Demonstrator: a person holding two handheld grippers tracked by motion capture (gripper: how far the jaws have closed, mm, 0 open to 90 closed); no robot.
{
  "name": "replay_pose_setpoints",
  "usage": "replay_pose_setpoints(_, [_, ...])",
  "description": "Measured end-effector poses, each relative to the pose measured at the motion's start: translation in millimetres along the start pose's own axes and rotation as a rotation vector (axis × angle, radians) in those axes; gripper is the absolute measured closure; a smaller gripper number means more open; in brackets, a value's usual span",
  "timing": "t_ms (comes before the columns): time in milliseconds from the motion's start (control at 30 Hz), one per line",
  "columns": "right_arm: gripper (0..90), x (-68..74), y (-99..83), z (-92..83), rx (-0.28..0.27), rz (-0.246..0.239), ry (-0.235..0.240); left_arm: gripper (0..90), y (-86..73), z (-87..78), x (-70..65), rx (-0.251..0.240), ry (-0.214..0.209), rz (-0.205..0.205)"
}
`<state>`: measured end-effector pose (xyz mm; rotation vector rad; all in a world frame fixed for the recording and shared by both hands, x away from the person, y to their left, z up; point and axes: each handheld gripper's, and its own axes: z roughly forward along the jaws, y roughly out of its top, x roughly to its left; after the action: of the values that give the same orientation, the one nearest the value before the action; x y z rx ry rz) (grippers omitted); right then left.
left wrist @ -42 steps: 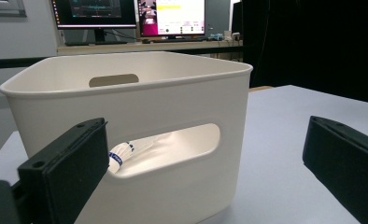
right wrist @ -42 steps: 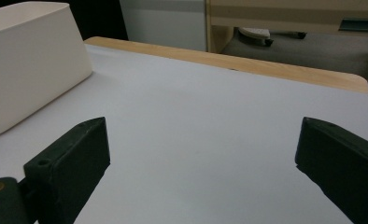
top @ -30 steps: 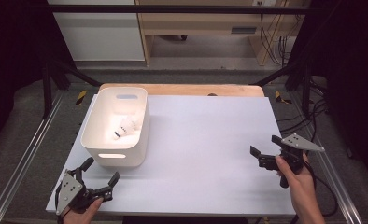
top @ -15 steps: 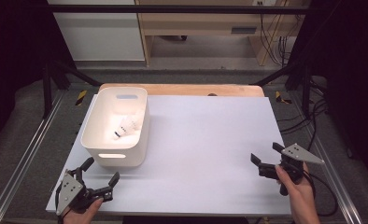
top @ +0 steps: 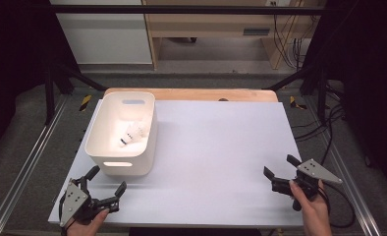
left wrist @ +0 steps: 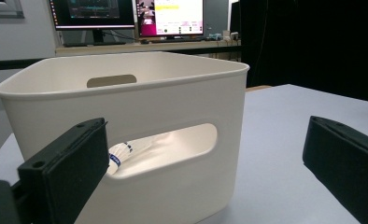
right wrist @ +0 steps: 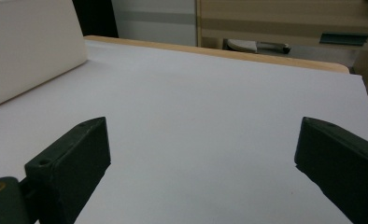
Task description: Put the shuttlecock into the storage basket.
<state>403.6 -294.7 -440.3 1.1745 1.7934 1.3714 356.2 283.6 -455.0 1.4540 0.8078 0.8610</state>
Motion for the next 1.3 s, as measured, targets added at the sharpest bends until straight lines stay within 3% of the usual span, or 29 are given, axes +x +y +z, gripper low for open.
replay_pose_setpoints(467, [3.6, 8.1, -10.6, 5.5, -0.043, -0.024, 0.019, 0.4, -0.3, 0.6, -0.9, 0.002, -0.010, 0.002])
replay_pose_setpoints(1300, [3.4, 17.8, -14.1, 17.1, -0.113, -0.057, 0.046, 0.4, -1.0, 1.1, -1.0, 0.005, -0.011, 0.005])
